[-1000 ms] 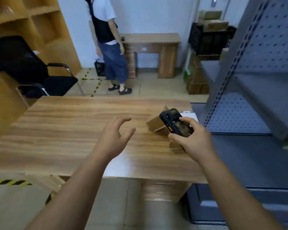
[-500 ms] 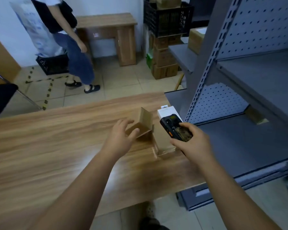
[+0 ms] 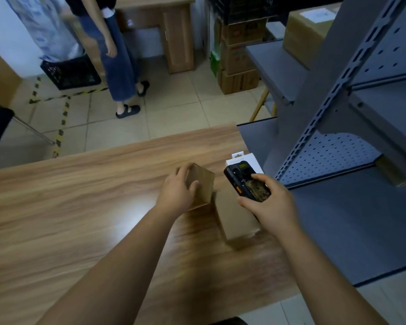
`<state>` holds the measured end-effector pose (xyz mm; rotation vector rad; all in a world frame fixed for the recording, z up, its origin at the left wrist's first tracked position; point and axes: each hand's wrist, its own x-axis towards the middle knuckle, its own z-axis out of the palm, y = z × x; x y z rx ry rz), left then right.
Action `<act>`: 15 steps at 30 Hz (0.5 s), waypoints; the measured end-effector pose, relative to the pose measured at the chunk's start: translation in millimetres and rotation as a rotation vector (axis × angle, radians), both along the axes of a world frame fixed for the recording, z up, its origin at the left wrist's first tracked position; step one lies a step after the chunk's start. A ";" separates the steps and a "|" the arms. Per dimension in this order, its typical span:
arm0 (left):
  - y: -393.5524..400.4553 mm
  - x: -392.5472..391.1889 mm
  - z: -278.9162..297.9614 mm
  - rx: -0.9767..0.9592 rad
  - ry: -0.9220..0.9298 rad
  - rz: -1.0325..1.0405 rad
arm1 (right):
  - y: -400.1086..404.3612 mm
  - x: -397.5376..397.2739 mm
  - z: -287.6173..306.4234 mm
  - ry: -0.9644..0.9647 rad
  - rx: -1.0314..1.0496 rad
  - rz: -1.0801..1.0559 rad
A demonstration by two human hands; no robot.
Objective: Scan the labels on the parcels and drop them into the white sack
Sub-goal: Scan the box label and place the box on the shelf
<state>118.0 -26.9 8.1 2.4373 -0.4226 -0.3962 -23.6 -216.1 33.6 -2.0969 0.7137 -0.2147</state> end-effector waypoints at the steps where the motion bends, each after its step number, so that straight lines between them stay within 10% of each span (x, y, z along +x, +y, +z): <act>1: 8.4 4.7 -0.3 -0.020 -0.007 0.013 | 0.5 3.7 0.0 0.000 0.006 0.002; 15: 30.6 42.3 0.1 0.237 -0.048 -0.026 | 24.5 25.5 0.1 0.001 0.022 0.036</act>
